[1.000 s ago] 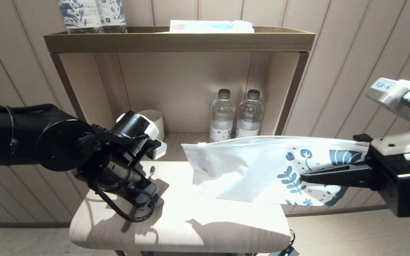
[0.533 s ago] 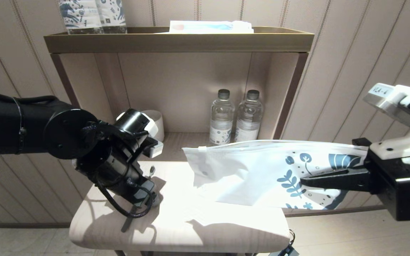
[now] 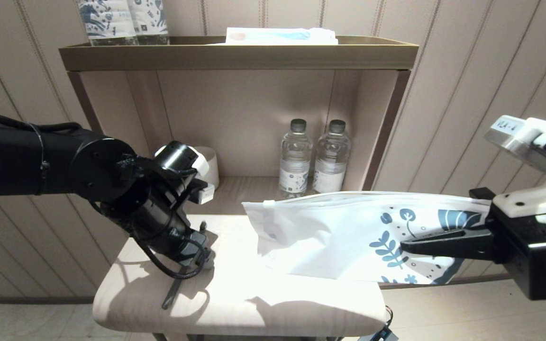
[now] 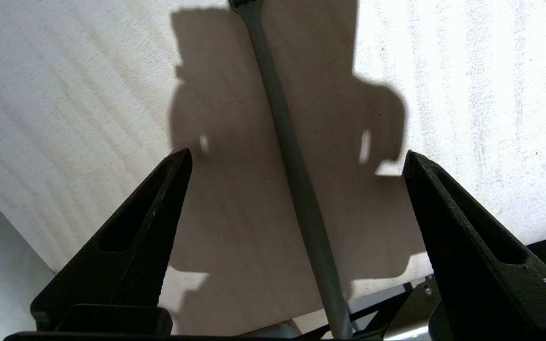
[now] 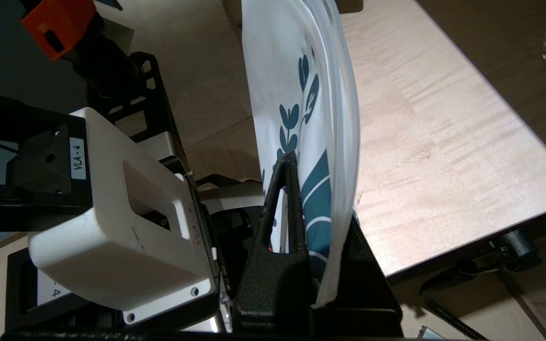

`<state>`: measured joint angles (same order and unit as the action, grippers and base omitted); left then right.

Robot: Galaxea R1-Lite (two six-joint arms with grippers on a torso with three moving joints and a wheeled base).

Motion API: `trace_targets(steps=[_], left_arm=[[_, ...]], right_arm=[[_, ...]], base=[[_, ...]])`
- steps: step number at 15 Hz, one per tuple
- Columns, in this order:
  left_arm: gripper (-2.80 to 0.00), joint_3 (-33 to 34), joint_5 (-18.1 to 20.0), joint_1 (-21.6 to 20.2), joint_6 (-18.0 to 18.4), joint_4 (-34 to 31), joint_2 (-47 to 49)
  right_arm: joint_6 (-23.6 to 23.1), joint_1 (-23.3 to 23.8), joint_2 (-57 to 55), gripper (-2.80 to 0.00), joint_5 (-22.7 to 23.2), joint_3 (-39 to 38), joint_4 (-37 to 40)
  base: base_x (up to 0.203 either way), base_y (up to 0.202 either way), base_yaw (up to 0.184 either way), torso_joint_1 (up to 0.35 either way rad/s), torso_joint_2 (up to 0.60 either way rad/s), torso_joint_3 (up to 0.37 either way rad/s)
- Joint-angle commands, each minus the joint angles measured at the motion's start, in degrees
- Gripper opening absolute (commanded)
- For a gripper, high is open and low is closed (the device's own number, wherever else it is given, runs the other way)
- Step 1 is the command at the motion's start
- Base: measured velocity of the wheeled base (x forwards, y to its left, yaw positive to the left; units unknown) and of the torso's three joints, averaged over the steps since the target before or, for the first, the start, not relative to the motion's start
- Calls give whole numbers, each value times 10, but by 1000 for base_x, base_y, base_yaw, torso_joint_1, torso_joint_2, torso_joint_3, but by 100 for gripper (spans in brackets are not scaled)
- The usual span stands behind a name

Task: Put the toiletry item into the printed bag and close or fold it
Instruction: Pick up a toothbrush

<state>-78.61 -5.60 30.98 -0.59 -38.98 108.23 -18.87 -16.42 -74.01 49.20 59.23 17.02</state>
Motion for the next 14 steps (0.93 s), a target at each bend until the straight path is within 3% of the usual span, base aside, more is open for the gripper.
trace_targets(steps=[1, 6, 7, 14], left_arm=[[0, -17, 0, -2, 0, -19, 12], [0, -23, 3, -3, 0, -37, 12], [-280, -23, 3, -3, -1, -36, 12], [-280, -18, 3, -3, 1, -38, 8]], right_arm=[[-1, 0, -2, -280, 3, -3, 0], [-1, 1, 0, -280, 3, -4, 0], [-1, 1, 0, -280, 3, -4, 0], [0, 5, 7, -280, 3, -6, 0]], base=[[0, 0, 0, 0, 0, 0], [0, 0, 0, 0, 0, 0], [0, 0, 0, 0, 0, 0], [0, 0, 0, 0, 0, 0]])
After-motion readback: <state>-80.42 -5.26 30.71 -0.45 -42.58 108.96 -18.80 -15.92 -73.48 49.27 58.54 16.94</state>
